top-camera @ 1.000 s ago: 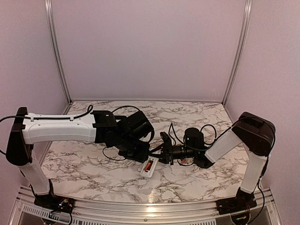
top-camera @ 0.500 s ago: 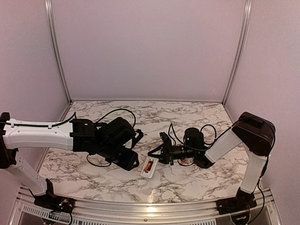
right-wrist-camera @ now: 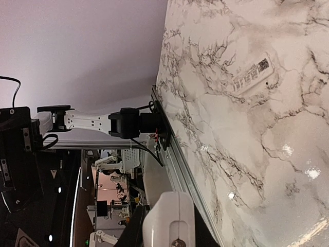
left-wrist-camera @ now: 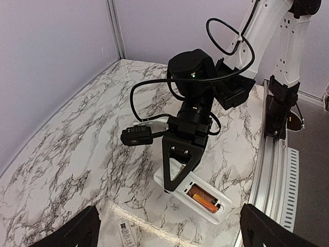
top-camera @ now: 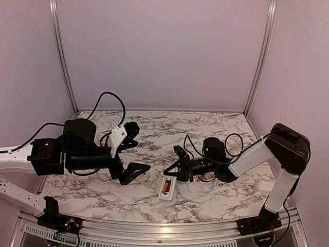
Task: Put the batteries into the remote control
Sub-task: Load the battery into the battery compartment.
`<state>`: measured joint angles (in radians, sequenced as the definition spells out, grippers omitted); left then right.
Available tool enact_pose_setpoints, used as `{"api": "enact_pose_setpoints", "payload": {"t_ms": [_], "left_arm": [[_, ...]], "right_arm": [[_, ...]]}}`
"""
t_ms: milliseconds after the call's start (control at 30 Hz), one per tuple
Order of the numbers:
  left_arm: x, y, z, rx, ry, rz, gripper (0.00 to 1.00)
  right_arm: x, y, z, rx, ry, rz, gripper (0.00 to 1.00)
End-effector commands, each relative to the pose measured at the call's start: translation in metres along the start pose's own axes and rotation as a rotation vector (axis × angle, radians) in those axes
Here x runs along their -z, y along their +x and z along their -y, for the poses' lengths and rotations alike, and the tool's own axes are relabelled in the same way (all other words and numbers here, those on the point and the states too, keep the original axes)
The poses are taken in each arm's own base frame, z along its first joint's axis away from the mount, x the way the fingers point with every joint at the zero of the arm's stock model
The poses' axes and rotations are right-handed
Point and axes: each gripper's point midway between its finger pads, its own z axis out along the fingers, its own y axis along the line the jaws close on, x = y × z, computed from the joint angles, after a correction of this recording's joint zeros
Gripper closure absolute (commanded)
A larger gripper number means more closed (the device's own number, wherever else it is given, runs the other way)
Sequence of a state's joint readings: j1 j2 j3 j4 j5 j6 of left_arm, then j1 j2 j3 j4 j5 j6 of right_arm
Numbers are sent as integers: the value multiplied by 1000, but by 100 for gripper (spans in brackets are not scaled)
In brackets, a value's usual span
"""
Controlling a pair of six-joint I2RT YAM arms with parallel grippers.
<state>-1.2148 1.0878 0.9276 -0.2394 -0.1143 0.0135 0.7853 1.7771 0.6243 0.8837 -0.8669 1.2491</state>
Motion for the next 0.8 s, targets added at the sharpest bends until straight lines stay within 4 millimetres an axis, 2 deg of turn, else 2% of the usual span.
{"api": "enact_pose_setpoints", "payload": {"t_ms": [0, 100, 300, 600, 667, 733, 767], "left_arm": [[10, -21, -1, -116, -9, 130, 1], [4, -11, 13, -224, 65, 106, 1], [-26, 31, 31, -319, 157, -22, 1], [-54, 59, 54, -453, 185, -71, 2], [-57, 64, 63, -496, 217, -84, 10], [-57, 67, 74, -546, 260, -84, 22], [-57, 69, 80, -566, 281, -82, 32]], "right_arm": [[-2, 7, -17, 59, -7, -66, 100], [-2, 9, -19, 62, -10, -82, 100], [-3, 10, -24, 66, -14, -96, 100], [-4, 10, -23, 60, -11, -109, 100], [-4, 10, -22, 58, -11, -111, 100], [-5, 11, -22, 58, -11, -115, 100], [-5, 11, -22, 58, -12, -115, 100]]}}
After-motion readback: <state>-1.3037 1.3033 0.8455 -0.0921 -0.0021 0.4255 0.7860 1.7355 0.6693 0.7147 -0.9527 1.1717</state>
